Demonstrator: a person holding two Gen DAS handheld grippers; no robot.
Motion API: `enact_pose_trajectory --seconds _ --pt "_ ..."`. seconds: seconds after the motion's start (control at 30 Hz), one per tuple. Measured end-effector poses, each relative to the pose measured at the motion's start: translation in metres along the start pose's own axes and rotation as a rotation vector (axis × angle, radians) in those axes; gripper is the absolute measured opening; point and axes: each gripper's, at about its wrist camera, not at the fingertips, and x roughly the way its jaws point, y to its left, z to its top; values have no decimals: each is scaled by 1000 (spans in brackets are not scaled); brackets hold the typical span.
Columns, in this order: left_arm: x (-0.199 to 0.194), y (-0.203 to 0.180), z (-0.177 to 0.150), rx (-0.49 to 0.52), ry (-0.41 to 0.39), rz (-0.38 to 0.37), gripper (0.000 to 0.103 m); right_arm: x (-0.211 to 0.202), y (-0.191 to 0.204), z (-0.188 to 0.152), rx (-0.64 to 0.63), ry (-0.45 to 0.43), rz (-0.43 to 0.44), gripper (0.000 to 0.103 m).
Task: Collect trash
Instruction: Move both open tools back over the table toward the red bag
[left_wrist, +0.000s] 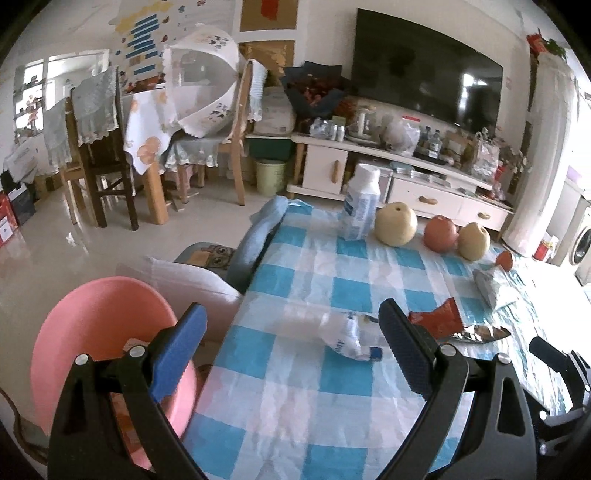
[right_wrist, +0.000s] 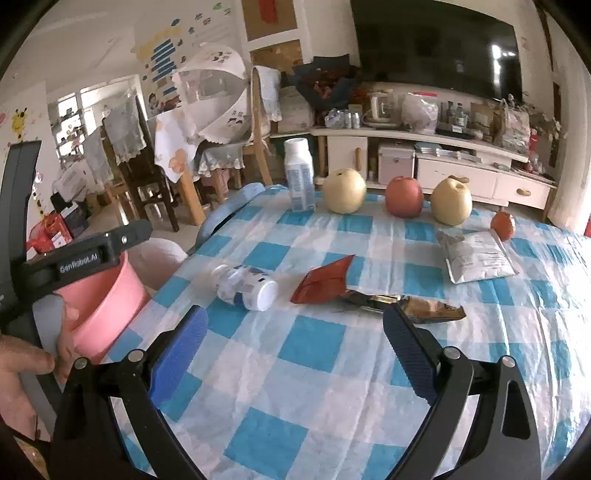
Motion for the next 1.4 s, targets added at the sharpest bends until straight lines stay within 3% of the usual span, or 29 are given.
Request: enact_pose_trajectory --seconds 0.2,0.9,1.4 --pt "2 -20 -2 28 1 -48 95 -2 -13 0 24 -4 -11 95" --pt "9 -78 -14 161 9 -101 95 -6 -67 1 74 1 -72 95" --pt "26 -115 -20 193 65 -212 95 -7 -153 4 158 37 -176 95"
